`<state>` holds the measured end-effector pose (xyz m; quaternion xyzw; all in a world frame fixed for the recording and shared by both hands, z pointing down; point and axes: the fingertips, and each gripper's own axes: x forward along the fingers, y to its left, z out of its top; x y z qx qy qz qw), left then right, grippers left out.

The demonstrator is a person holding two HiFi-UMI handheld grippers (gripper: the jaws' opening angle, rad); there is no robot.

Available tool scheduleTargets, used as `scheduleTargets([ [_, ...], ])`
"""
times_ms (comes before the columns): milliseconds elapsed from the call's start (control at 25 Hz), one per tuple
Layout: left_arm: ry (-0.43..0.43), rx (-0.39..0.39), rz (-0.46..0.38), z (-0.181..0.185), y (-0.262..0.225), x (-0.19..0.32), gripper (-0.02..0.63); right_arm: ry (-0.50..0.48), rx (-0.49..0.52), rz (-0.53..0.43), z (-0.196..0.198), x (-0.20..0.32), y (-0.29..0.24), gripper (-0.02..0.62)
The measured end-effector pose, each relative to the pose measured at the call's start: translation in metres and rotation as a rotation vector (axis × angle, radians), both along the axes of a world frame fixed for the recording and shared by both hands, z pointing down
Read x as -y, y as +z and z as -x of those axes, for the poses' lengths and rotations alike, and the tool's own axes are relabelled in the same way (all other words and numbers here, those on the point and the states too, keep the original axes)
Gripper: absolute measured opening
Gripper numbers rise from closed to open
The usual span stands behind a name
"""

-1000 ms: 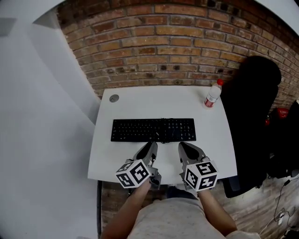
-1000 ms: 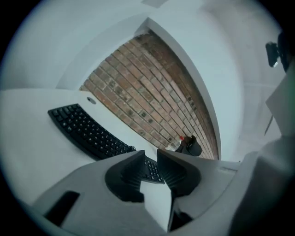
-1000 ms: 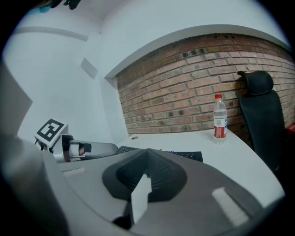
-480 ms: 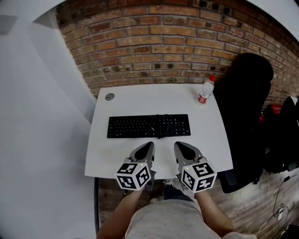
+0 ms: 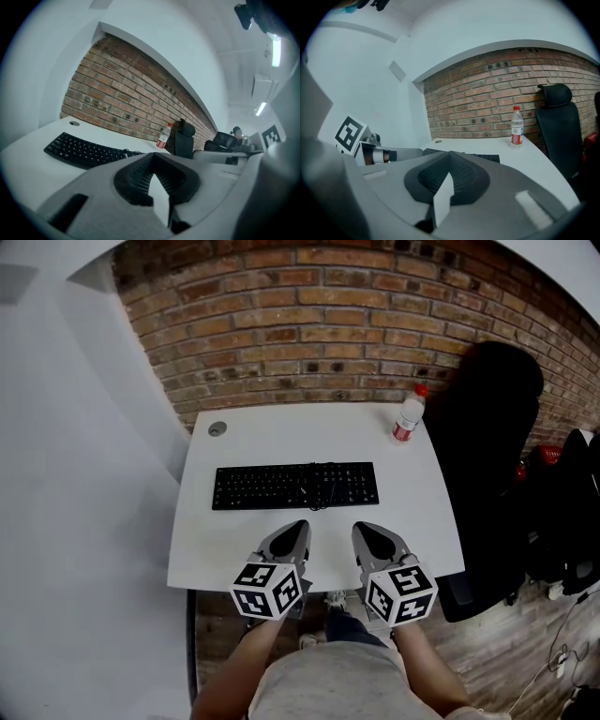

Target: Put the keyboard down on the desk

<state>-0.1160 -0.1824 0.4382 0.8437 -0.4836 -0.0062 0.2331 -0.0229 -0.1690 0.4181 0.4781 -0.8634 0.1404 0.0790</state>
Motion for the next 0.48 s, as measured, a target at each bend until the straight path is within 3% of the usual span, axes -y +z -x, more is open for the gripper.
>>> scheduleTargets([
  [480, 0.008, -0.014, 0.013, -0.0029, 0.0052, -0.0005, -0.006, 0.003, 0.003, 0.006, -0.0013, -0.0018, 0.0045, 0.006],
])
